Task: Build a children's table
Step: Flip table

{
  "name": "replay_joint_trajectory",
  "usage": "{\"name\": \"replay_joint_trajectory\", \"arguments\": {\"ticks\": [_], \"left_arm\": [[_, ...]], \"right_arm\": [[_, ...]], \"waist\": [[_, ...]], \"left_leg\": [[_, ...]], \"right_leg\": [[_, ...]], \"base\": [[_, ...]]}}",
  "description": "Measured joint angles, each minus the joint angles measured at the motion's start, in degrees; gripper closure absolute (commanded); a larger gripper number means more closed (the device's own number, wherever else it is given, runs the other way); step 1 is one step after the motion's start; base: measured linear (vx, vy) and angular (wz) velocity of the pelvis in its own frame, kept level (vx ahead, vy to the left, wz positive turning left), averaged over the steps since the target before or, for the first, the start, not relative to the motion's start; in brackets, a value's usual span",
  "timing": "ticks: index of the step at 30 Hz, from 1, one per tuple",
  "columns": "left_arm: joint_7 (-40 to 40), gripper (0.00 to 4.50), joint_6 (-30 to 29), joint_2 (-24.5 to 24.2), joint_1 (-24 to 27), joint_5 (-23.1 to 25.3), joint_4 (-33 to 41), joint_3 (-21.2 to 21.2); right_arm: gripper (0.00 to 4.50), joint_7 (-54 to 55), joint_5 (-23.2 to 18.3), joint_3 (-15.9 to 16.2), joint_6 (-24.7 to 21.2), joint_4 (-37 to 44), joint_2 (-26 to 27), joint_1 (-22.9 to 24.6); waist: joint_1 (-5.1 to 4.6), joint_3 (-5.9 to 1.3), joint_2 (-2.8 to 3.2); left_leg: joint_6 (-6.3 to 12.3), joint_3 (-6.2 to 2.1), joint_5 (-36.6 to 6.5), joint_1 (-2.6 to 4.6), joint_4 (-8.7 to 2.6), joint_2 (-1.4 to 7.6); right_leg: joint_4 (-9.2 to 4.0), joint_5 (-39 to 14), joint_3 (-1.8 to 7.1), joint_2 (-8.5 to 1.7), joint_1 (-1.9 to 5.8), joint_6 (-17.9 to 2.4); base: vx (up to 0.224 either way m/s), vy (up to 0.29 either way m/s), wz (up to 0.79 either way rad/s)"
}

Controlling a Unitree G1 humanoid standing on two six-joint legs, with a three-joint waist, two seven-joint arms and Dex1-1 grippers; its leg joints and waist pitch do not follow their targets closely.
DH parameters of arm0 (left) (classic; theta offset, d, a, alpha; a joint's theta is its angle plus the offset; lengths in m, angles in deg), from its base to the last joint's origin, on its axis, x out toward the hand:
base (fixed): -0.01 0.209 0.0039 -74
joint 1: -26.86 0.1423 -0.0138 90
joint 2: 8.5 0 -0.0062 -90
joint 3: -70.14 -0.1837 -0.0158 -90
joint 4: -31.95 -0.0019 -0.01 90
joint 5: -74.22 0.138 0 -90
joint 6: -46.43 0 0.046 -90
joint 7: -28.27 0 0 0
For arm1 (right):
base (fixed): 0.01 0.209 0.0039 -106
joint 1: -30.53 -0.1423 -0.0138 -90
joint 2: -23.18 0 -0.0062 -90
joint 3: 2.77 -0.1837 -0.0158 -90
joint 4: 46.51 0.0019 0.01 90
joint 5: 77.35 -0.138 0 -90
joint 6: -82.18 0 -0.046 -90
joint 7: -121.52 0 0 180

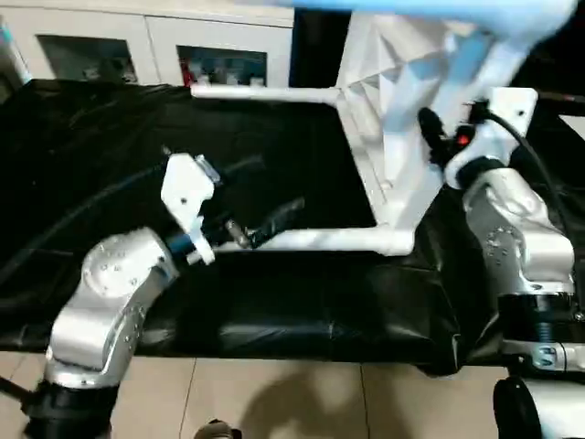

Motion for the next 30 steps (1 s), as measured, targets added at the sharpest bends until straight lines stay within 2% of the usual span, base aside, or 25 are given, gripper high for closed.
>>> {"name": "replay_joint_trajectory", "arguments": {"ticks": [3,6,11,12,13,15,17,22,25,28,30], "left_arm": [[0.69,0.0,2.57,-1.22,-2.94,4.0,0.56,-1.39],[0.46,0.0,7.98,-2.56,-5.43,8.73,0.69,-3.14],[4.45,0.0,21.99,-2.68,-11.67,18.67,-0.89,-5.04],[5.75,0.0,23.73,-2.19,-12.29,19.69,-0.91,-4.92],[7.56,0.0,25.55,-1.25,-12.85,20.75,-0.87,-4.7],[9.69,0.0,27.21,-0.82,-13.21,22.04,-0.76,-4.57],[11.25,0.0,28.09,-1.17,-13.39,23.88,-0.76,-4.54],[17.03,0.0,31.26,-2.88,-16.22,32.3,-2.55,-2.99],[20.27,0.0,31.98,-3.94,-17.64,36.42,-4.74,-1.71],[25.41,0.0,32.29,-6.09,-18.12,43.01,-7.13,-0.77],[26.89,0.0,32.37,-6.98,-18.51,44.99,-7.86,-0.39]], "right_arm": [[2.55,0.04,1.37,1.79,-0.14,0.95,0.21,0.02],[2.56,0.93,3.08,2.84,0.16,1.76,1.34,0.28],[2.56,1.09,4.99,5.5,3.08,2.83,2.83,1.76],[2.0,0.94,5.22,5.7,3.57,2.99,2.95,2.09],[1.86,0.48,5.49,5.86,4.4,3.02,2.94,2.48],[1.86,-0.69,6.73,7.34,5.07,3.0,2.61,3.16],[1.5,-1.09,7.0,8.1,5.24,2.99,2.94,3.56],[1.06,-1.26,8.78,8.66,5.62,2.6,2.52,3.62],[1.02,-1.11,9.71,8.69,5.63,2.29,2.46,3.66],[1.02,-1.09,10.32,8.76,5.76,2.14,2.4,3.88],[1.02,-1.1,10.96,8.78,5.93,2.11,2.28,4.61]], "waist": [[-0.18,0.05,-0.13],[-0.29,0.05,-0.14],[-0.78,0.01,-0.18],[-0.83,0.0,-0.19],[-0.85,-0.01,-0.2],[-0.96,-0.01,-0.21],[-1.03,-0.01,-0.21],[-0.61,0.01,-0.25],[-0.54,0.01,-0.25],[-0.52,0.01,-0.25],[-0.43,0.0,-0.26]], "left_leg": [[0.01,0.01,-0.01,-0.01,0.03,0.0],[0.01,0.01,-0.01,-0.01,0.03,0.02],[0.01,0.02,-0.01,0.05,0.03,0.02],[0.01,0.02,-0.01,0.08,0.03,0.02],[0.01,0.02,-0.01,0.08,0.03,0.03],[0.0,0.01,0.0,0.09,0.03,0.03],[-0.01,-0.02,0.0,0.09,0.03,0.03],[0.0,-0.02,0.0,0.07,0.15,0.02],[0.0,-0.01,0.0,0.07,0.21,0.02],[0.0,-0.01,0.0,0.06,0.22,0.02],[0.01,-0.01,-0.01,0.05,0.23,0.02]], "right_leg": [[-0.01,0.02,0.03,0.0,0.0,0.02],[0.0,0.01,0.02,0.02,-0.02,0.02],[0.01,0.01,0.08,0.04,-0.01,0.02],[0.02,0.01,0.09,0.04,0.0,0.02],[0.03,0.01,0.1,0.05,0.0,0.02],[0.06,0.02,0.1,0.07,-0.01,0.0],[0.09,0.05,0.12,0.1,-0.04,-0.03],[0.08,0.15,0.16,0.09,-0.03,0.0],[0.08,0.19,0.19,0.08,-0.03,0.01],[0.08,0.21,0.19,0.09,-0.03,0.02],[0.07,0.21,0.2,0.08,-0.03,0.02]], "base": [[0.0,0.0,0.0],[0.0,0.0,0.0],[0.0,0.0,0.0],[0.0,0.0,0.0],[0.0,0.0,0.0],[0.0,0.0,0.0],[0.0,0.0,0.0],[0.0,0.0,0.0],[0.0,0.0,0.0],[0.0,0.0,0.0],[0.0,0.0,0.0]]}}
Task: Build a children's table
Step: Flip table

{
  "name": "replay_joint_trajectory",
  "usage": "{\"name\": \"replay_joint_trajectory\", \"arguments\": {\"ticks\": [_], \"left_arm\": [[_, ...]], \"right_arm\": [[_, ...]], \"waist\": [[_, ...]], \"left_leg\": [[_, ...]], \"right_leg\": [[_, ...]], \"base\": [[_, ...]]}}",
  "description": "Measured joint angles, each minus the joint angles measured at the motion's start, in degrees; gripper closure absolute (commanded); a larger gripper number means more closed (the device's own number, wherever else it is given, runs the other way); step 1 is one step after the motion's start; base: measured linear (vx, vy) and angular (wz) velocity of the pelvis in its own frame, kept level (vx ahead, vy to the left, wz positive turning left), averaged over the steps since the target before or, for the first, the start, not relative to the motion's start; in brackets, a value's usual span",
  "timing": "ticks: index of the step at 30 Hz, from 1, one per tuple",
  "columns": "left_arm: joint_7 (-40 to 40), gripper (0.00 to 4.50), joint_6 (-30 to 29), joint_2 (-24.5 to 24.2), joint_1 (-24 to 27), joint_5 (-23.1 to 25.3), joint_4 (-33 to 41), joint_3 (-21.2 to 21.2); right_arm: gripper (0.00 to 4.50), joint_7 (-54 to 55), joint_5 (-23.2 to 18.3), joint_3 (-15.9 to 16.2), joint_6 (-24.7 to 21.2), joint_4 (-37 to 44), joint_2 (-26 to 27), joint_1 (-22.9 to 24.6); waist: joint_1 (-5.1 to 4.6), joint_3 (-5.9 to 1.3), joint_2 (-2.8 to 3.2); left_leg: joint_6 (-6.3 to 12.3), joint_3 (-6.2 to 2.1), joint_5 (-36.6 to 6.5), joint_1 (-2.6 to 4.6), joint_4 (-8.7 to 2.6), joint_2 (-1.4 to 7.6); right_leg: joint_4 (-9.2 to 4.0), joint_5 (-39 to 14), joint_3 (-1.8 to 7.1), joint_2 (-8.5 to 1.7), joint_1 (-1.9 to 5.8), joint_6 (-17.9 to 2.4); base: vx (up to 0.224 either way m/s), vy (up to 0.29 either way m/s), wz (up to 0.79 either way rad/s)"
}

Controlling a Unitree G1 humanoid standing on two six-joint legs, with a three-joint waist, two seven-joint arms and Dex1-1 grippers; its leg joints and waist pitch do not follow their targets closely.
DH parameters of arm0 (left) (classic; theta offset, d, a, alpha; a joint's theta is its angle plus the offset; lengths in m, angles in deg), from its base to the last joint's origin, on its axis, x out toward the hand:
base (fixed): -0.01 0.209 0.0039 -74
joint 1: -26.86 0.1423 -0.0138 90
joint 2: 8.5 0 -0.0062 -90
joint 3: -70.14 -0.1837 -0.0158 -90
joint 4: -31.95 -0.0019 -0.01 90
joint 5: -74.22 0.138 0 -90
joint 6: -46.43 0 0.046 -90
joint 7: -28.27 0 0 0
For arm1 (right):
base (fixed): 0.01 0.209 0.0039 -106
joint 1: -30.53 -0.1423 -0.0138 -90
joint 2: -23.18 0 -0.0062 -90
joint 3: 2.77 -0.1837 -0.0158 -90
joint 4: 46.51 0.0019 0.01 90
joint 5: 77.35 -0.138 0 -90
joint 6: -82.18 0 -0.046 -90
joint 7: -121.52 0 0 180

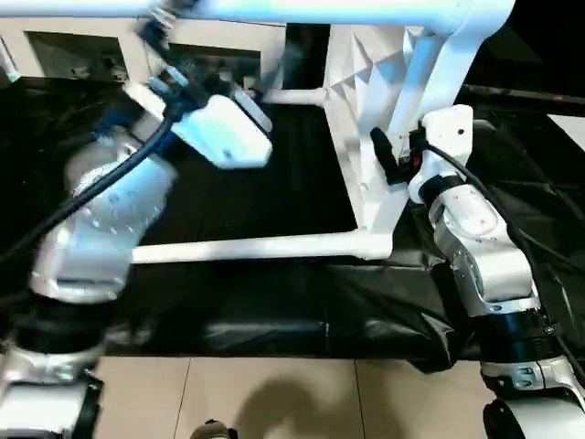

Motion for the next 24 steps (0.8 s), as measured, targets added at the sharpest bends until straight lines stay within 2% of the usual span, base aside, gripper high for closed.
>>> {"name": "replay_joint_trajectory", "arguments": {"ticks": [8,14,18,20,24], "left_arm": [[3.37,0.0,-1.64,-1.45,-1.33,5.78,-6.49,-0.08],[7.15,0.0,-4.15,-1.68,-4.47,8.89,-10.29,0.16],[7.56,0.0,-5.23,-1.6,-4.49,9.22,-11.27,0.5],[7.52,0.29,-5.59,-1.43,-4.5,8.55,-11.27,0.83],[7.48,0.49,-6.26,-0.83,-4.51,6.48,-11.06,1.41]], "right_arm": [[1.02,-0.67,0.82,0.71,0.45,-0.42,0.25,0.48],[1.02,-1.39,0.98,1.17,1.28,0.24,1.31,3.87],[1.02,-1.15,1.26,1.38,1.38,0.15,1.83,4.56],[1.0,-1.05,1.49,1.37,1.38,0.11,1.86,4.56],[1.0,-1.06,2.2,1.34,1.47,0.08,1.86,4.56]], "waist": [[0.03,0.0,0.0],[-0.1,0.0,0.0],[-0.01,0.01,0.02],[0.01,0.01,0.02],[0.04,0.0,0.02]], "left_leg": [[0.0,-0.01,0.0,-0.03,0.01,-0.01],[0.02,0.0,-0.01,-0.03,0.0,-0.01],[0.02,-0.02,-0.01,-0.03,0.0,-0.01],[0.01,-0.02,-0.01,-0.03,0.01,-0.01],[0.01,-0.03,-0.01,-0.03,0.01,-0.01]], "right_leg": [[0.01,0.02,0.0,0.0,-0.03,-0.02],[0.01,0.01,0.02,0.01,-0.06,-0.04],[0.02,0.02,0.02,0.02,-0.06,-0.06],[0.01,0.04,0.03,0.01,-0.06,-0.08],[0.02,0.04,0.02,0.01,-0.06,-0.08]], "base": [[0.0,0.0,0.0],[0.0,0.0,0.0],[0.0,0.0,0.0],[0.0,0.0,0.0],[0.0,0.0,0.0]]}}
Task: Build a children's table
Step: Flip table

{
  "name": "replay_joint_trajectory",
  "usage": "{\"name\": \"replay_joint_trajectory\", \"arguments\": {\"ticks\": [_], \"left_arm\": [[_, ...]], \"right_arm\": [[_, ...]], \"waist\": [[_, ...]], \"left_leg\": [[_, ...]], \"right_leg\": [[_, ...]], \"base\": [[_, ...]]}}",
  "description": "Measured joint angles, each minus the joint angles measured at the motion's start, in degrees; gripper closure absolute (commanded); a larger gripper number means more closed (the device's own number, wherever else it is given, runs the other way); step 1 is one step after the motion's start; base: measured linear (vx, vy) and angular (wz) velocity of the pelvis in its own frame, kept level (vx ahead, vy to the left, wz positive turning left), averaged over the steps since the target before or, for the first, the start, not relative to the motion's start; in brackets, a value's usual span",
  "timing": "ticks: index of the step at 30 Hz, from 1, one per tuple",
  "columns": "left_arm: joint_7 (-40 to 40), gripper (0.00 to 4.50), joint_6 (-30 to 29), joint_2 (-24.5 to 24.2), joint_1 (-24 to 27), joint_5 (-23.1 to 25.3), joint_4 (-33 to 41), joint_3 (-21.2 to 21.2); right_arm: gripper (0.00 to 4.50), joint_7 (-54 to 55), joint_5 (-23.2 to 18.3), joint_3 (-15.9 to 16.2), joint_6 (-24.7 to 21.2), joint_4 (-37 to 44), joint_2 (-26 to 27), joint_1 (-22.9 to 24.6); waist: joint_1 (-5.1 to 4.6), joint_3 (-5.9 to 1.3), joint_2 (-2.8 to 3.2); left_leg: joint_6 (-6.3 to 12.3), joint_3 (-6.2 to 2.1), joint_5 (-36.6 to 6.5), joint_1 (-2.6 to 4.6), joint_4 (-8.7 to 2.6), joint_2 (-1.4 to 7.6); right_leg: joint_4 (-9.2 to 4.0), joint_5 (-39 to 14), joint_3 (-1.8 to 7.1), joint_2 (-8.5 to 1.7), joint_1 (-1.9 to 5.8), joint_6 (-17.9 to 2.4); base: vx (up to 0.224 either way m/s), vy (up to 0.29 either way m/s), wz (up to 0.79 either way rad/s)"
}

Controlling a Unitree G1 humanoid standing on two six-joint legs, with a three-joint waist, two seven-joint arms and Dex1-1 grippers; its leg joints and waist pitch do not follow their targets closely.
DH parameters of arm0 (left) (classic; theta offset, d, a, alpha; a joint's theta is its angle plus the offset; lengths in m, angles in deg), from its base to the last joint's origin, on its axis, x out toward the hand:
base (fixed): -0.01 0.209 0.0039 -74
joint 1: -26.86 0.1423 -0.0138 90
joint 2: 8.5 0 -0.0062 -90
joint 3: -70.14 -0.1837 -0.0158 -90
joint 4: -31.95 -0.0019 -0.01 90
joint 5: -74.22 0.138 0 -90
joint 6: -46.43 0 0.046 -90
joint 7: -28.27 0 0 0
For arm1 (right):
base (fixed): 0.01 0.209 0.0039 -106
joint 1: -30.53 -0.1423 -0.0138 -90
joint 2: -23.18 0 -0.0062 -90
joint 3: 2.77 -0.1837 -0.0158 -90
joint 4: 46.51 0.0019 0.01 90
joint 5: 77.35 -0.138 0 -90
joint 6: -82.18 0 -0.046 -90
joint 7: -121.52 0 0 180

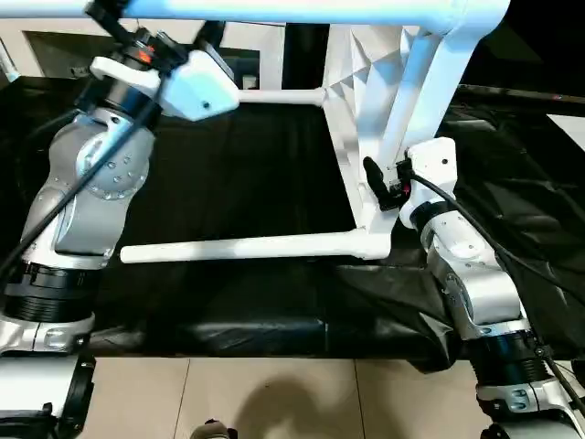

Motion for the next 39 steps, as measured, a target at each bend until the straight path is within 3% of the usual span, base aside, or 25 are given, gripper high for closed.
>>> {"name": "replay_joint_trajectory", "arguments": {"ticks": [8,12,16,27,32,39], "left_arm": [[-0.85,1.17,-2.47,-0.08,-0.79,-0.59,-0.03,0.44],[-1.85,1.54,-3.08,-0.82,-0.96,-0.5,-0.17,0.45],[-3.39,1.73,-4.04,-1.0,-1.11,-0.46,-0.1,0.39],[-11.01,1.95,-9.77,-0.62,-2.61,-2.72,2.82,-0.08],[-12.77,1.98,-14.21,1.03,-3.87,-5.62,3.48,1.19],[-12.54,2.0,-22.11,5.74,-5.27,-12.37,4.77,8.07]], "right_arm": [[1.0,-0.3,0.43,0.01,0.55,-0.88,0.13,-0.01],[1.39,-0.31,0.52,0.0,1.23,-1.82,0.6,-0.02],[1.7,-0.09,0.51,-0.33,1.8,-2.53,0.71,-0.19],[1.92,0.04,0.74,-1.12,2.69,-4.45,-1.8,-2.51],[1.96,-0.62,1.35,-1.62,3.73,-4.43,-4.75,-5.64],[1.96,-3.38,4.53,-2.7,8.46,-2.49,-11.49,-14.13]], "waist": [[0.08,0.0,0.0],[0.1,0.0,0.0],[0.12,0.01,0.03],[0.67,0.19,0.67],[1.39,0.28,0.96],[2.78,0.28,1.08]], "left_leg": [[0.0,-0.01,0.0,0.0,0.0,0.0],[0.0,-0.01,0.0,0.0,0.0,0.0],[0.0,0.01,0.0,0.0,0.01,-0.03],[0.02,0.12,-0.01,-0.1,-0.04,-0.08],[0.1,0.18,0.03,-0.24,-0.04,-0.13],[0.47,0.22,0.21,-0.84,0.09,-0.15]], "right_leg": [[0.0,0.04,0.0,0.0,0.01,-0.03],[0.0,0.06,0.0,0.0,0.0,-0.02],[0.0,0.07,0.05,-0.01,-0.01,-0.02],[0.01,0.07,0.22,-0.02,-0.22,-0.01],[0.06,0.07,0.3,-0.04,-0.4,-0.01],[0.14,0.21,0.33,-0.06,-0.9,0.06]], "base": [[0.0,0.0,0.0],[0.0,0.0,0.0],[0.0,0.0,0.0],[0.0,0.0,0.0],[0.0,0.0,0.0],[0.0,0.0,0.0]]}}
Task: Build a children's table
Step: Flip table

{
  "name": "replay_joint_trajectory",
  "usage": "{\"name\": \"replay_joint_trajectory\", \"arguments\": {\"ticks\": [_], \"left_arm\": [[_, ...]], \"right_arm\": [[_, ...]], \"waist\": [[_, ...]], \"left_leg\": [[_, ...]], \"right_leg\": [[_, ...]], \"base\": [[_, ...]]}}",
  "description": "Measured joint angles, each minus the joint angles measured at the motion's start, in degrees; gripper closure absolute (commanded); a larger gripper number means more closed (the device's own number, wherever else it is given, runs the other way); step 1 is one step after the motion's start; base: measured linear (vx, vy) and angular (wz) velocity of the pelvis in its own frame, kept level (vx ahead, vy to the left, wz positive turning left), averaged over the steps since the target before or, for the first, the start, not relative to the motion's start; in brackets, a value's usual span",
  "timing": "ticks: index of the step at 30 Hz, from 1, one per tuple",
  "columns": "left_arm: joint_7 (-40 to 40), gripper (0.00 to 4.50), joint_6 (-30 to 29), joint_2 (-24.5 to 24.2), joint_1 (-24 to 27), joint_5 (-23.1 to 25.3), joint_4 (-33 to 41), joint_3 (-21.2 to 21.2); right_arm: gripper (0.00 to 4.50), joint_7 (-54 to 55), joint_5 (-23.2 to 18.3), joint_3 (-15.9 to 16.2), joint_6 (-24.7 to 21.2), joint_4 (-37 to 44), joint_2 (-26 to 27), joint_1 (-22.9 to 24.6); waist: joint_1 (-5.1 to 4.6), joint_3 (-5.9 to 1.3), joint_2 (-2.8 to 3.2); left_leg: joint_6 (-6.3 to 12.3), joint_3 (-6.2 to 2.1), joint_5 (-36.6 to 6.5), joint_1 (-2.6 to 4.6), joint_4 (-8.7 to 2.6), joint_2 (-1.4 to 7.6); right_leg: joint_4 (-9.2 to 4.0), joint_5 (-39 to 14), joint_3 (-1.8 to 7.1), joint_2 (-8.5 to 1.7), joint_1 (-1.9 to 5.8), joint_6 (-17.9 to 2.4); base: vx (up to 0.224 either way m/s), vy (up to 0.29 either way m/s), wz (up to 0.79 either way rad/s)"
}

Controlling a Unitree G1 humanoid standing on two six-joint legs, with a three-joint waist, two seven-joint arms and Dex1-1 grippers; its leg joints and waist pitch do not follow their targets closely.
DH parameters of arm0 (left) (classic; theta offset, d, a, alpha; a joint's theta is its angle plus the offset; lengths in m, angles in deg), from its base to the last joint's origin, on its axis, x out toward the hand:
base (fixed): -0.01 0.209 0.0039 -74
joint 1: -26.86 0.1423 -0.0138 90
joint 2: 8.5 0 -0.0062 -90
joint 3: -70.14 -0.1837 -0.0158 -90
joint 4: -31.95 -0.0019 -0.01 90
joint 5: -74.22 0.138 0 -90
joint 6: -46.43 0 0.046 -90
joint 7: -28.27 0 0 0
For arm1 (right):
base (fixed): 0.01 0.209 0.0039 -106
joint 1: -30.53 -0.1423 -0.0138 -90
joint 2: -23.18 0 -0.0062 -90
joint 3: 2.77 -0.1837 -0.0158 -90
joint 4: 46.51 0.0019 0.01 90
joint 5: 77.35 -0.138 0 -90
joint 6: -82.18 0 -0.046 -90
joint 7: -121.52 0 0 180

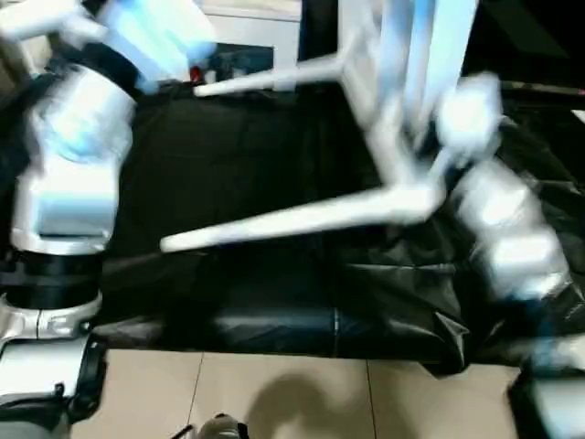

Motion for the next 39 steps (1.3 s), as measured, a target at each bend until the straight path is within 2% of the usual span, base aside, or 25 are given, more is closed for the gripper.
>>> {"name": "replay_joint_trajectory", "arguments": {"ticks": [3,6,7,11,15,16,19,26,29,32,34,35,37,39], "left_arm": [[0.73,2.0,-2.92,1.77,-0.28,-1.94,0.33,2.18],[2.65,2.0,-6.82,4.41,-0.74,-3.04,0.89,4.27],[3.48,2.0,-8.28,4.95,-0.82,-3.45,0.99,5.18],[4.94,2.02,-10.34,4.93,-0.82,-3.87,1.02,6.45],[5.45,2.05,-12.42,4.99,-0.82,-3.74,2.01,6.41],[5.66,2.05,-13.27,5.02,-0.82,-3.6,2.33,6.41],[6.27,2.05,-14.63,4.98,-0.82,-2.81,3.02,6.36],[6.79,2.12,-17.66,4.57,-0.84,-2.82,4.17,6.38],[6.88,2.13,-19.59,4.93,-0.83,-2.82,4.73,6.42],[7.16,2.15,-21.13,5.17,-0.79,-2.82,5.11,6.48],[7.56,2.18,-21.67,5.13,-0.72,-2.82,5.11,6.51],[7.66,2.19,-21.85,5.07,-0.63,-2.82,5.11,6.53],[7.74,2.2,-22.31,5.01,-0.53,-2.85,5.12,6.72],[7.74,2.21,-22.84,4.97,-0.46,-2.86,5.1,6.81]], "right_arm": [[1.96,-1.96,0.51,0.04,1.3,-0.33,-2.22,-3.52],[1.96,-5.71,1.06,0.64,3.0,-2.76,-4.87,-8.96],[1.62,-7.35,0.98,0.87,3.85,-3.54,-5.53,-10.78],[1.29,-10.86,0.9,1.4,5.58,-4.03,-5.98,-12.55],[1.06,-12.27,0.64,2.14,7.78,-7.26,-5.81,-14.93],[0.86,-12.29,0.69,2.23,9.35,-8.32,-5.5,-15.44],[0.76,-11.74,0.99,2.28,13.38,-9.81,-4.67,-15.82],[0.11,-11.67,0.13,2.1,24.52,-12.0,-2.38,-17.69],[0.04,-11.66,-0.41,1.94,29.68,-12.98,-1.17,-17.65],[0.0,-12.4,-2.66,1.73,35.0,-12.26,0.32,-17.42],[0.0,-14.68,-5.77,1.7,35.53,-9.8,2.15,-16.71],[0.0,-16.72,-8.17,1.78,34.13,-7.54,3.14,-15.75],[0.0,-21.45,-13.48,4.2,28.38,-0.64,5.21,-11.25],[0.0,-23.89,-15.66,7.86,23.13,2.38,6.33,-6.84]], "waist": [[0.25,0.0,-0.1],[0.26,0.09,-0.26],[0.2,0.1,-0.44],[-0.04,0.07,-1.49],[-0.28,0.2,-1.77],[-0.46,0.22,-1.81],[-0.58,0.31,-1.97],[-0.72,0.39,-2.16],[-0.78,0.39,-2.17],[-0.82,0.37,-2.22],[-0.89,0.37,-2.24],[-0.89,0.34,-2.27],[-0.92,0.28,-2.37],[-0.94,0.29,-2.35]], "left_leg": [[0.12,0.0,0.0,-0.16,0.16,-0.01],[0.23,0.0,0.08,-0.23,0.27,0.01],[0.23,0.0,0.09,-0.22,0.29,0.02],[0.24,-0.03,0.08,-0.22,0.37,0.09],[0.28,0.0,0.06,-0.24,0.52,0.1],[0.28,0.0,0.06,-0.24,0.53,0.1],[0.28,0.0,0.07,-0.26,0.54,0.1],[0.33,0.0,0.04,-0.35,0.57,0.1],[0.33,-0.01,0.04,-0.36,0.64,0.1],[0.33,-0.02,0.04,-0.36,0.7,0.1],[0.34,-0.03,0.04,-0.37,0.72,0.11],[0.35,-0.04,0.04,-0.36,0.72,0.11],[0.37,-0.09,0.03,-0.32,0.72,0.11],[0.48,-0.1,0.1,-0.32,0.73,0.1]], "right_leg": [[-0.01,0.13,0.0,-0.04,-0.06,0.02],[-0.04,0.29,0.0,-0.05,-0.06,0.0],[-0.04,0.33,0.0,-0.05,-0.06,0.0],[-0.07,0.37,-0.02,0.02,-0.01,0.01],[-0.06,0.52,0.02,0.01,-0.01,0.04],[-0.06,0.55,0.02,0.01,-0.02,0.04],[-0.06,0.56,0.02,0.01,-0.02,0.05],[-0.08,0.56,0.02,0.01,-0.09,0.05],[-0.06,0.58,0.02,0.0,-0.08,0.08],[-0.06,0.62,0.02,0.0,-0.05,0.12],[-0.07,0.64,0.02,0.0,-0.03,0.14],[-0.07,0.64,0.02,0.0,-0.02,0.14],[-0.1,0.64,0.0,0.01,0.09,0.14],[-0.12,0.71,-0.01,0.01,0.1,0.19]], "base": [[0.0,0.0,0.0],[0.0,0.0,0.0],[0.0,0.0,0.0],[0.0,0.0,0.0],[0.0,0.0,0.0],[0.0,0.0,0.0],[0.0,0.0,0.0],[0.0,0.0,0.0],[0.0,0.0,0.0],[0.0,0.0,0.0],[0.0,0.0,0.0],[0.0,0.0,0.0],[0.0,0.0,0.0],[0.0,0.0,0.0]]}}
